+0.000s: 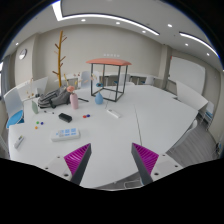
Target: Unplug charger
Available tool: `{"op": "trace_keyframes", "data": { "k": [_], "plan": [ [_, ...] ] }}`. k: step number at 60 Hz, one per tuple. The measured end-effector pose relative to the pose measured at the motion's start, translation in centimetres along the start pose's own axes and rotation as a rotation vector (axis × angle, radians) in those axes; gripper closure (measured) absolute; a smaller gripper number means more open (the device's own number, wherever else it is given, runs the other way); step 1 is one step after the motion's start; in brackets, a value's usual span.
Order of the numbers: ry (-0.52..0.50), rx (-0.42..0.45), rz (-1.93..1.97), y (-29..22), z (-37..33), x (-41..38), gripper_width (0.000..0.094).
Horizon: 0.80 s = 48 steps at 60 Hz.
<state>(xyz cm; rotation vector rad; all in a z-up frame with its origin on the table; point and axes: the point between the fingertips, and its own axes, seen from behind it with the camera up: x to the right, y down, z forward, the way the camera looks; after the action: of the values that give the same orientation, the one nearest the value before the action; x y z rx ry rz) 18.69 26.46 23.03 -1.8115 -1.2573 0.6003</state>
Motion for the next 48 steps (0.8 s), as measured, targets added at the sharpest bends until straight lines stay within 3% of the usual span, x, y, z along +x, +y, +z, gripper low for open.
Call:
{"op": "trace_keyframes", "data": {
  "k": [30,48],
  "plan": [
    [-0.254,-0.016,-0.152,3.1,-0.1,-25.3,0.0082],
    [-0.236,0.047,-0.162,3.9,4.3,-31.8,0.0081]
  ]
}}
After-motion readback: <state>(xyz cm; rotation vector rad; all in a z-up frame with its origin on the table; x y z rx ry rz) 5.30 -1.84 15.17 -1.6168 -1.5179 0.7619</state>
